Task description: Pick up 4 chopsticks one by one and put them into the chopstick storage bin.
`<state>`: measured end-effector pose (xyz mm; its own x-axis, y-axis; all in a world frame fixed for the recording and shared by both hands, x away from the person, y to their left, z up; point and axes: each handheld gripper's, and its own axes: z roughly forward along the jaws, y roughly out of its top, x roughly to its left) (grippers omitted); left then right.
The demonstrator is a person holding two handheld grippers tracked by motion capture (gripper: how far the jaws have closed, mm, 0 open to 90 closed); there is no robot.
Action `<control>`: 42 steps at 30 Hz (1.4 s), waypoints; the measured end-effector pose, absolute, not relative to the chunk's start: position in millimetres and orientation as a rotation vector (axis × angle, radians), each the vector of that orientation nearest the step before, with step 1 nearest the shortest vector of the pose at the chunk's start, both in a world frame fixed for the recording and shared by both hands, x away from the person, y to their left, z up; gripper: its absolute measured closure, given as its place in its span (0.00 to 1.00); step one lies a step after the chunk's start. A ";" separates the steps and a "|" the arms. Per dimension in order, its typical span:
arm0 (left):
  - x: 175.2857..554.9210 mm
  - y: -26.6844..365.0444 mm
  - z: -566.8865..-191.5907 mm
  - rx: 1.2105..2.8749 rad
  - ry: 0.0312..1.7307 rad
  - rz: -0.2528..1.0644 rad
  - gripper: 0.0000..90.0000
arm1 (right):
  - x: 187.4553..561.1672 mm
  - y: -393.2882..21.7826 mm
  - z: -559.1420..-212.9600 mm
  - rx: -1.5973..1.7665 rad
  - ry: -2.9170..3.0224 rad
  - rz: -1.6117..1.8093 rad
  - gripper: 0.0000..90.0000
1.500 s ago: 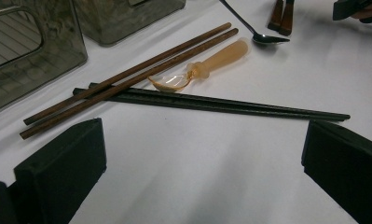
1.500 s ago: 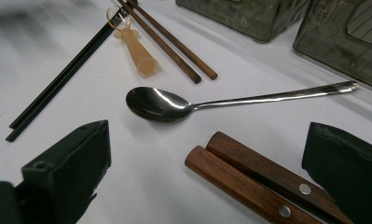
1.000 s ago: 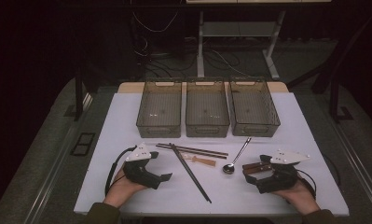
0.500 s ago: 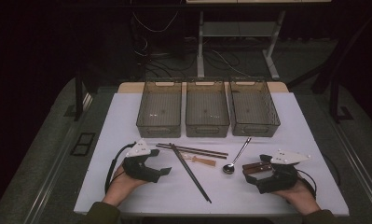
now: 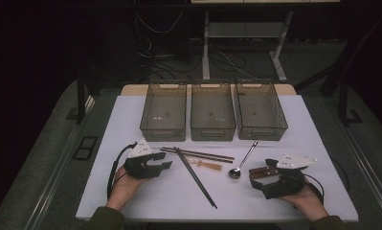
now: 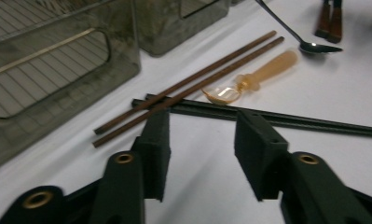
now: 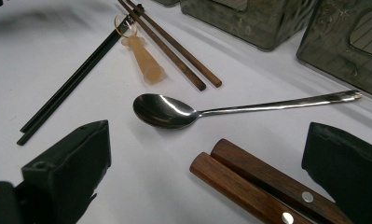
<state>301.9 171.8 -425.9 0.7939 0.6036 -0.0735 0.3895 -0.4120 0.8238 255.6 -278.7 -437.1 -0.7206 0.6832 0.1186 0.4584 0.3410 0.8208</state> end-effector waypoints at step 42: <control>361.2 163.8 -431.2 2.129 0.876 0.349 0.98 | 257.7 -277.9 -440.7 1.058 2.368 1.321 0.02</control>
<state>361.2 163.8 -431.2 0.7234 0.6891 -0.0417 0.4713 -0.4488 0.7592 257.7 -277.9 -440.7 -0.7130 0.6871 0.1394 0.4795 0.3329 0.8120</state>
